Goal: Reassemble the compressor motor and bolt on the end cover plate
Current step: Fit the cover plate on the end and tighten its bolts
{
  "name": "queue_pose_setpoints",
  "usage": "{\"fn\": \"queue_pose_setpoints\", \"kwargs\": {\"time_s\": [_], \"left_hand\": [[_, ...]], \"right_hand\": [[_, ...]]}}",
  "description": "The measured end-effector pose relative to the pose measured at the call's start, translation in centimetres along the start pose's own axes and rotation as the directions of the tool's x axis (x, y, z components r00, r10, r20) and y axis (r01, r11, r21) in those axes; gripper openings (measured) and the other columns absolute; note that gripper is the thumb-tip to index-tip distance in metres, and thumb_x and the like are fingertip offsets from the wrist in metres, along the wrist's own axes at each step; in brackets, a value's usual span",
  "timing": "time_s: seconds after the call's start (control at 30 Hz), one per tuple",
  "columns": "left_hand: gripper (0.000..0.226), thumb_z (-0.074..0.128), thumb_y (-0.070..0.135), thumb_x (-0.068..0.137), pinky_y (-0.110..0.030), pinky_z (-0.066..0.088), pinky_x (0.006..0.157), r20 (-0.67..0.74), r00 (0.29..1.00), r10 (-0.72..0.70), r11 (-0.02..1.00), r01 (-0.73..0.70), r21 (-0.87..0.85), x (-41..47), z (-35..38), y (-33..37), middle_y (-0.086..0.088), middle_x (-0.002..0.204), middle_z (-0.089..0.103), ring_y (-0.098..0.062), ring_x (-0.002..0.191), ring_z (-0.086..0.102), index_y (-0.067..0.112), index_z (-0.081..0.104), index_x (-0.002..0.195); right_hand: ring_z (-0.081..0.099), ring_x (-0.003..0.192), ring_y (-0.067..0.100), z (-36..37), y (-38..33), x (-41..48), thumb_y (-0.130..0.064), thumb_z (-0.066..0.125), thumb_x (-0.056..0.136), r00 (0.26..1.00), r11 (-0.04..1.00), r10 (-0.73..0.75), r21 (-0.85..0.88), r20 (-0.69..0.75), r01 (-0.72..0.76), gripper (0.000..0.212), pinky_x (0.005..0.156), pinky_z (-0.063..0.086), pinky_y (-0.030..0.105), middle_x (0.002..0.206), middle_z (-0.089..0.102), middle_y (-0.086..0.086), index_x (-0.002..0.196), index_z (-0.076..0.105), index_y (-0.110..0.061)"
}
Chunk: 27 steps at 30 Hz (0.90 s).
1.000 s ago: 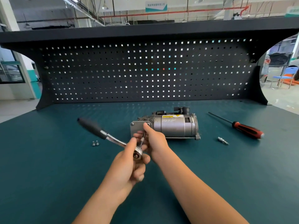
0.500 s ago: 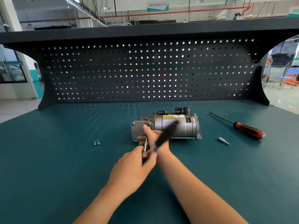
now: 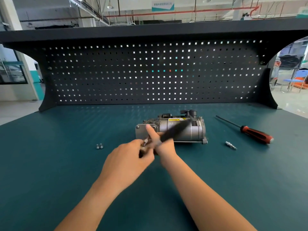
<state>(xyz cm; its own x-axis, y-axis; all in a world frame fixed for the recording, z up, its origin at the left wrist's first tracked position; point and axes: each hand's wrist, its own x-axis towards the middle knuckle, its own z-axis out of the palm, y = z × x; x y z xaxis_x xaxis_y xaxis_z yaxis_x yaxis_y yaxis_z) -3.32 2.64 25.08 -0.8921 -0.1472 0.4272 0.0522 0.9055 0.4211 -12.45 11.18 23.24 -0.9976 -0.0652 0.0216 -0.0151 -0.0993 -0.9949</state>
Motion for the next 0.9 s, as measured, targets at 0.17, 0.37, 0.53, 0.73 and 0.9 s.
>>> {"fn": "queue_pose_setpoints", "kwargs": {"time_s": [0.17, 0.37, 0.53, 0.73, 0.9], "left_hand": [[0.026, 0.038, 0.048, 0.089, -0.033, 0.038, 0.054, -0.008, 0.999, 0.053, 0.999, -0.053, 0.005, -0.7, 1.1, -0.1, 0.003, 0.063, 0.059, -0.016, 0.062, 0.058, 0.027, 0.053, 0.09], [0.044, 0.041, 0.04, 0.095, -0.016, 0.031, 0.033, 0.604, 0.779, -0.166, -0.211, 0.571, -0.794, -0.7, 0.3, 0.0, 0.002, 0.053, 0.054, -0.005, 0.031, 0.032, 0.003, 0.063, 0.096], [0.032, 0.043, 0.032, 0.096, -0.02, 0.03, 0.039, 0.401, 0.891, -0.211, 0.461, 0.453, -0.763, 0.1, -0.4, -0.5, 0.006, 0.046, 0.047, -0.008, 0.034, 0.029, 0.011, 0.059, 0.079], [0.02, 0.046, 0.044, 0.087, -0.03, 0.032, 0.052, 0.062, 0.992, 0.113, 0.941, -0.126, 0.315, -0.5, 0.2, 0.2, 0.005, 0.076, 0.059, -0.02, 0.073, 0.059, 0.024, 0.042, 0.086], [0.016, 0.05, 0.043, 0.089, -0.024, 0.039, 0.053, 0.06, 0.998, 0.016, 0.966, 0.001, -0.259, -1.1, 1.0, -0.6, 0.008, 0.063, 0.058, -0.007, 0.054, 0.053, 0.028, 0.056, 0.086]], "right_hand": [[0.058, 0.045, 0.014, 0.1, -0.2, 0.0, -0.018, 0.059, 0.09, 0.99, 0.966, 0.116, 0.221, 0.086, -0.132, 0.025, 0.051, 0.049, 0.022, 0.056, 0.062, 0.007, 0.069, 0.057, -0.003], [0.055, 0.037, 0.009, -0.1, -0.4, -0.1, -0.026, 0.055, 0.093, 0.971, 0.945, 0.163, 0.255, 0.176, -0.205, 0.029, 0.05, 0.045, 0.02, 0.054, 0.067, 0.0, 0.072, 0.059, -0.007], [0.056, 0.038, 0.005, 0.0, -0.3, -0.2, -0.032, 0.048, 0.096, 0.981, 0.984, 0.123, 0.11, 0.153, -0.141, 0.033, 0.046, 0.04, 0.017, 0.047, 0.063, -0.005, 0.073, 0.057, -0.01], [0.054, 0.04, 0.008, -0.2, 0.1, -0.1, -0.029, 0.063, 0.088, 1.0, 0.999, 0.008, 0.047, 0.029, -0.009, 0.04, 0.043, 0.04, 0.019, 0.046, 0.06, -0.003, 0.056, 0.055, -0.008], [0.055, 0.038, 0.013, 0.3, -0.3, 0.0, -0.019, 0.057, 0.092, 0.981, 0.951, 0.159, 0.251, 0.113, -0.183, 0.027, 0.043, 0.045, 0.021, 0.053, 0.062, 0.008, 0.072, 0.057, 0.0]]}}
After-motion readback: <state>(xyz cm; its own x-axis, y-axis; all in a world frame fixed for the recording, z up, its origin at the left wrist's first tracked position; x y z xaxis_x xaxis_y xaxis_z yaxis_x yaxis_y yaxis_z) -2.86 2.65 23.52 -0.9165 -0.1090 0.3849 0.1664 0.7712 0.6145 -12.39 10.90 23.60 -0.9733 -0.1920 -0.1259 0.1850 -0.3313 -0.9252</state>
